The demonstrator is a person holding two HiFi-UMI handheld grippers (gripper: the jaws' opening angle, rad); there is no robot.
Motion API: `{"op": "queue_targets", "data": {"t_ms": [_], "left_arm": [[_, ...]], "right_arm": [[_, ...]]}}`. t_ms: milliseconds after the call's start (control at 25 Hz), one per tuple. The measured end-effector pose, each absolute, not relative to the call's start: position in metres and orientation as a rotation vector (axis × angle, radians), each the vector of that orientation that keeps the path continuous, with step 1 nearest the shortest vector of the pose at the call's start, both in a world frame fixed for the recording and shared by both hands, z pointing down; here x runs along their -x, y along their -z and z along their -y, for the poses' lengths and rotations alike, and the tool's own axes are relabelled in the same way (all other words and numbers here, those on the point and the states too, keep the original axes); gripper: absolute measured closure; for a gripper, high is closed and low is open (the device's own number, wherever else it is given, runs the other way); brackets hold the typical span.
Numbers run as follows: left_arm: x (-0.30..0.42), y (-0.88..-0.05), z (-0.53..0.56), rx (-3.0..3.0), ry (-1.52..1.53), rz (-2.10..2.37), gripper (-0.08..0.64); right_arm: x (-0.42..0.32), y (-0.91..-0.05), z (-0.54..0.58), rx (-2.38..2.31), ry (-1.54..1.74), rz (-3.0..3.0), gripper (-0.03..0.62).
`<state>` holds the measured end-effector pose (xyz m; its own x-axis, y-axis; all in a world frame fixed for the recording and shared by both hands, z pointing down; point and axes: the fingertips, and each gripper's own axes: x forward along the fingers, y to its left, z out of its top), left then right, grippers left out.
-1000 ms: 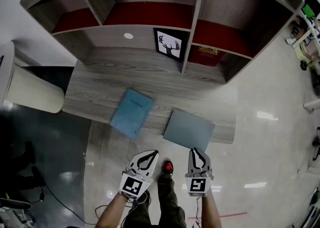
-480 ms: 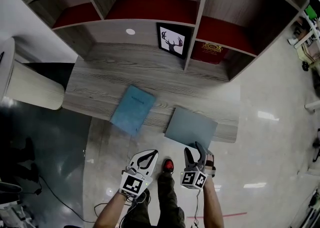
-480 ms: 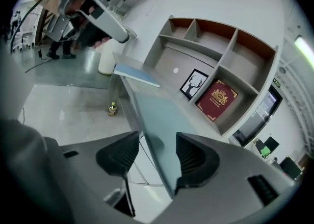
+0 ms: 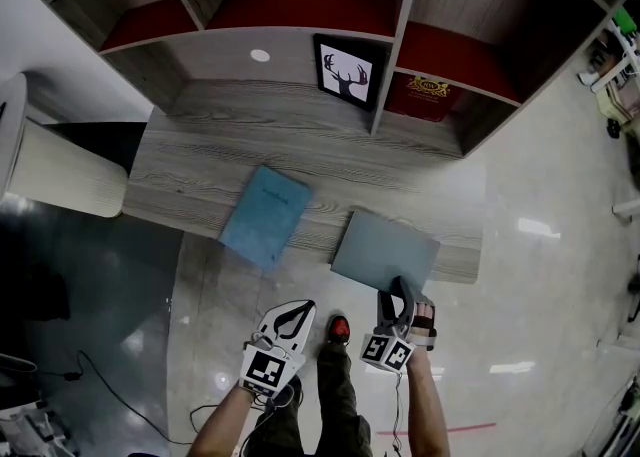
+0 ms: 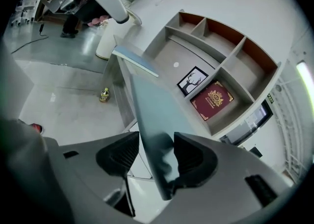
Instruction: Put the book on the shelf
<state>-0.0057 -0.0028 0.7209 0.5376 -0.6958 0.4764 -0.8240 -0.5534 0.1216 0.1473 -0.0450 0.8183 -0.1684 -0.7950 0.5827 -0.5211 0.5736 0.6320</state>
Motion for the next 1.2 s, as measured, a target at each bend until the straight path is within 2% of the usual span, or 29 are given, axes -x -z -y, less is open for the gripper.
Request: {"op": "queue_targets", "data": {"t_ms": [240, 680, 1200], "left_arm": [[0.005, -0.722, 0.004, -2.43, -0.553, 1.272, 0.555], [0.01, -0.706, 0.011, -2.422, -0.549, 1.316, 0.555], [0.01, -0.656, 0.029, -2.461, -0.495, 1.377, 0.555]], "right_arm": [[-0.148, -0.822, 0.049, -1.053, 0.39, 1.788, 0.365], [-0.147, -0.797, 0.05, -1.022, 0.414, 1.778, 0.463], [-0.161, -0.737, 0.085, -1.207, 0.127, 1.957, 0.515]]}}
